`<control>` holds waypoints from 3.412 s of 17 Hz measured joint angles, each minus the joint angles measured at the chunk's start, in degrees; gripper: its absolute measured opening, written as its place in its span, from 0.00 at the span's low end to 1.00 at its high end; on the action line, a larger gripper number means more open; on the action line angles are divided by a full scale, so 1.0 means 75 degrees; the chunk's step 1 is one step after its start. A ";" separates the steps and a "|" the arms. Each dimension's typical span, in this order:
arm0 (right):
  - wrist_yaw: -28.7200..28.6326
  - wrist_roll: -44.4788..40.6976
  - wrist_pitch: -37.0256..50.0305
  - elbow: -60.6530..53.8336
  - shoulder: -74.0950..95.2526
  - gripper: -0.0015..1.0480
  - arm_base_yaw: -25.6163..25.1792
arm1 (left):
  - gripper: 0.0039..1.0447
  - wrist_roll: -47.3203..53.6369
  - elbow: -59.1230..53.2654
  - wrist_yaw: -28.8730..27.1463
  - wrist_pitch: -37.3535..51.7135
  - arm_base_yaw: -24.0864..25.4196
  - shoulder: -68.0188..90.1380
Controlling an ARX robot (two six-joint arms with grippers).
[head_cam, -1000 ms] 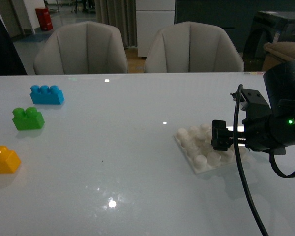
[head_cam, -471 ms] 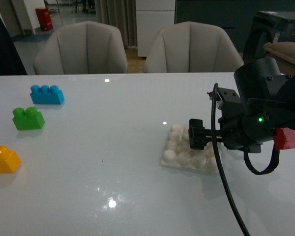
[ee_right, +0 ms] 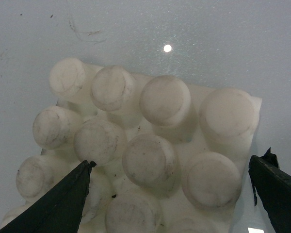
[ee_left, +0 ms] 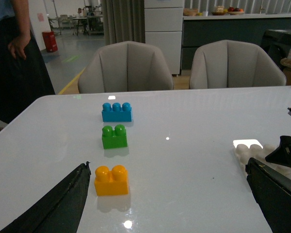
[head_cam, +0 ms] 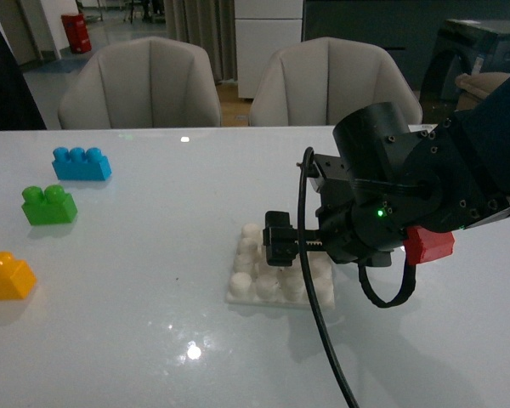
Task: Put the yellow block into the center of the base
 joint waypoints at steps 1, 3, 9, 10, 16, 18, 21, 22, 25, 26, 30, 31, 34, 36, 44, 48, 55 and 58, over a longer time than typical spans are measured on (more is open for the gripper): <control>-0.0020 0.0023 -0.0017 0.0064 0.0038 0.94 0.0085 | 0.94 0.0000 0.0000 0.0000 0.0000 0.0000 0.0000; -0.0035 0.0114 -0.0067 0.0175 0.0082 0.94 0.0146 | 0.94 0.0000 0.0000 0.0003 0.0000 0.0000 0.0000; 0.0000 0.0592 -0.0230 0.0510 0.0233 0.94 0.0548 | 0.94 0.0000 0.0000 0.0003 0.0000 0.0000 0.0000; 0.0006 0.0667 -0.0300 0.0562 0.0239 0.94 0.0595 | 0.94 0.0000 0.0000 0.0000 0.0000 0.0000 0.0000; 0.0038 0.0866 -0.0315 0.0638 0.0274 0.94 0.0580 | 0.94 0.0000 0.0000 0.0000 0.0000 0.0000 0.0000; 0.0023 0.0976 -0.0192 0.0507 0.0184 0.94 0.0507 | 0.94 0.0000 0.0000 0.0000 0.0000 0.0000 0.0000; -0.0070 0.1276 0.0143 -0.0050 -0.0347 0.94 0.0114 | 0.94 0.0000 0.0000 0.0000 0.0000 0.0000 0.0000; -0.0114 0.1422 0.0393 -0.0294 -0.0667 0.94 -0.0108 | 0.94 0.0000 0.0000 0.0000 0.0000 0.0000 0.0000; -0.0166 0.1093 0.2806 -0.5062 -0.6245 0.94 -0.2532 | 0.94 0.0000 0.0000 0.0000 0.0000 0.0000 0.0000; -0.0309 0.0647 0.2582 -0.6435 -0.8323 0.94 -0.3375 | 0.94 0.0000 0.0000 0.0000 0.0000 0.0000 0.0000; -0.0673 -0.1343 0.3287 -0.8451 -1.1322 0.63 -0.4444 | 0.94 0.0000 0.0000 0.0000 0.0000 0.0000 0.0000; -0.0708 -0.1614 0.2707 -0.8789 -1.2077 0.53 -0.4470 | 0.94 0.0000 0.0000 0.0000 0.0003 0.0000 0.0000; -0.0764 -0.1830 0.1376 -0.9194 -1.3872 0.28 -0.4473 | 0.94 0.0000 0.0000 0.0000 -0.0003 0.0000 0.0000; -0.0755 -0.1848 0.1180 -0.9267 -1.4236 0.23 -0.4459 | 0.94 0.0000 0.0000 0.0000 0.0000 0.0000 0.0000; -0.0035 -0.1950 0.0836 -0.9824 -1.5288 0.02 -0.3710 | 0.94 0.0000 0.0000 0.0000 0.0000 0.0000 0.0000; 0.0901 -0.1970 0.0606 -1.0005 -1.5810 0.02 -0.2594 | 0.94 0.0000 0.0000 0.0003 0.0003 0.0000 0.0000; 0.1049 -0.1973 -0.0868 -1.0395 -1.7663 0.02 -0.2664 | 0.94 0.0000 0.0000 -0.0003 0.0003 0.0000 0.0000; 0.1046 -0.1973 -0.0880 -1.0395 -1.7730 0.02 -0.2664 | 0.94 0.0000 0.0000 0.0000 -0.0003 0.0000 0.0000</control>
